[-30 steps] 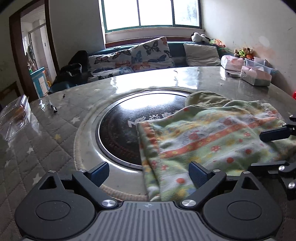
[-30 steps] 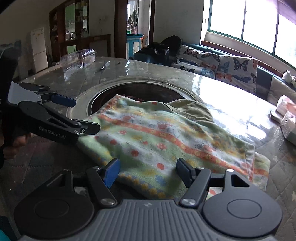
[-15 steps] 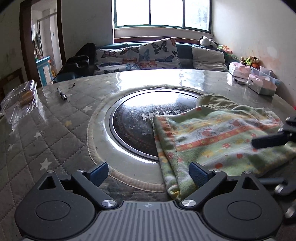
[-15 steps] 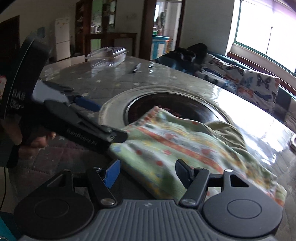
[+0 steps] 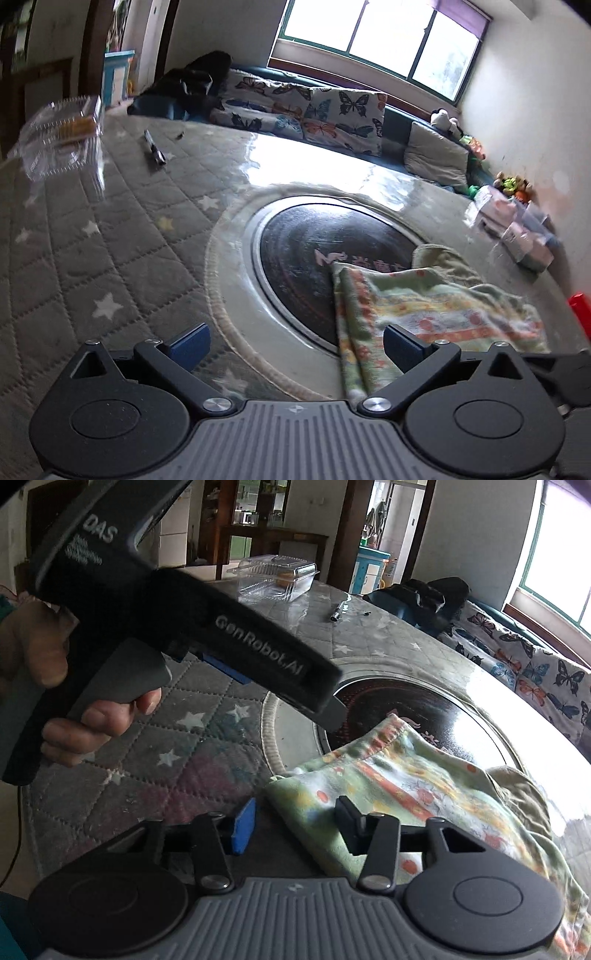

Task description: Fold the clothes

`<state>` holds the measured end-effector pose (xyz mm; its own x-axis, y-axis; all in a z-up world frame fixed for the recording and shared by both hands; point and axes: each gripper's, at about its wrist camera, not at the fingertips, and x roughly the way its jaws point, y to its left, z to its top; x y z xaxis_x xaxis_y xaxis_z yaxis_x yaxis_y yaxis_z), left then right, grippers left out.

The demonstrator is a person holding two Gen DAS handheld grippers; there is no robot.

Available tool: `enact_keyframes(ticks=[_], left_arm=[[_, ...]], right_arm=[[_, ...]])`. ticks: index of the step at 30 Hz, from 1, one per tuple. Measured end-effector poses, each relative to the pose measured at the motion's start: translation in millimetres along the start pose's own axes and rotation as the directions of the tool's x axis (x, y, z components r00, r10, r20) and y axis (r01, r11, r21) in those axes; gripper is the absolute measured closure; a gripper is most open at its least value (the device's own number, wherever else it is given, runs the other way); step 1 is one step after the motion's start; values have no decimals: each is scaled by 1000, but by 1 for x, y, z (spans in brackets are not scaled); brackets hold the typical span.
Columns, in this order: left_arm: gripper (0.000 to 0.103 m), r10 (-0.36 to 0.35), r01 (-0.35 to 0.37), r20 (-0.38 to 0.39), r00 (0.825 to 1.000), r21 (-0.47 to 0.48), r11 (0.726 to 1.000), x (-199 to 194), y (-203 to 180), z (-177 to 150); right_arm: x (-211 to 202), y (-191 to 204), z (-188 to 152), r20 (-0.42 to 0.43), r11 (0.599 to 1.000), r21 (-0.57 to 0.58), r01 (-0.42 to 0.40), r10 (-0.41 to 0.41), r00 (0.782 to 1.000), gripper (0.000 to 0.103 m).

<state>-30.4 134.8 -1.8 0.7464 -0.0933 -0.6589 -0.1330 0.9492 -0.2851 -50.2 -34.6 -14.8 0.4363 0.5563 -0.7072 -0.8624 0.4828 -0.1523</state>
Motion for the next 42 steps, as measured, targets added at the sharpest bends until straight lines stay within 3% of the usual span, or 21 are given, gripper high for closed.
enact_keyframes(ticks=[4, 9, 19, 25, 31, 33, 36, 39, 42], left_arm=[[1, -45, 44, -22, 999, -31, 999, 3, -3, 0], [1, -99, 91, -66, 993, -112, 990, 12, -6, 2], [3, -195, 157, -122, 973, -267, 951, 27, -12, 10], [12, -237, 182, -150, 960, -306, 934, 44, -25, 14], [44, -249, 191, -157, 956, -313, 930, 55, -34, 13], [62, -249, 190, -160, 955, -312, 931, 57, -35, 11], [79, -242, 185, -169, 955, -296, 937, 62, -38, 10], [82, -232, 180, -167, 958, -277, 944, 62, -39, 9], [83, -230, 179, -166, 959, -274, 945, 61, -39, 8]], right_arm=[[-3, -12, 1, 10, 998, 65, -18, 17, 1000, 79], [-11, -27, 1, 39, 989, 139, -59, 54, 998, 89], [-42, -58, 0, 135, 960, 253, -121, 89, 987, 93], [-56, -73, -6, 177, 946, 289, -147, 98, 979, 94], [-61, -78, -13, 190, 942, 291, -168, 115, 975, 94], [-61, -79, -15, 192, 940, 293, -174, 120, 974, 93], [-65, -84, -21, 199, 936, 310, -170, 111, 974, 87], [-69, -96, -29, 194, 928, 346, -142, 77, 978, 83], [-74, -116, -45, 166, 916, 396, -61, -6, 986, 75]])
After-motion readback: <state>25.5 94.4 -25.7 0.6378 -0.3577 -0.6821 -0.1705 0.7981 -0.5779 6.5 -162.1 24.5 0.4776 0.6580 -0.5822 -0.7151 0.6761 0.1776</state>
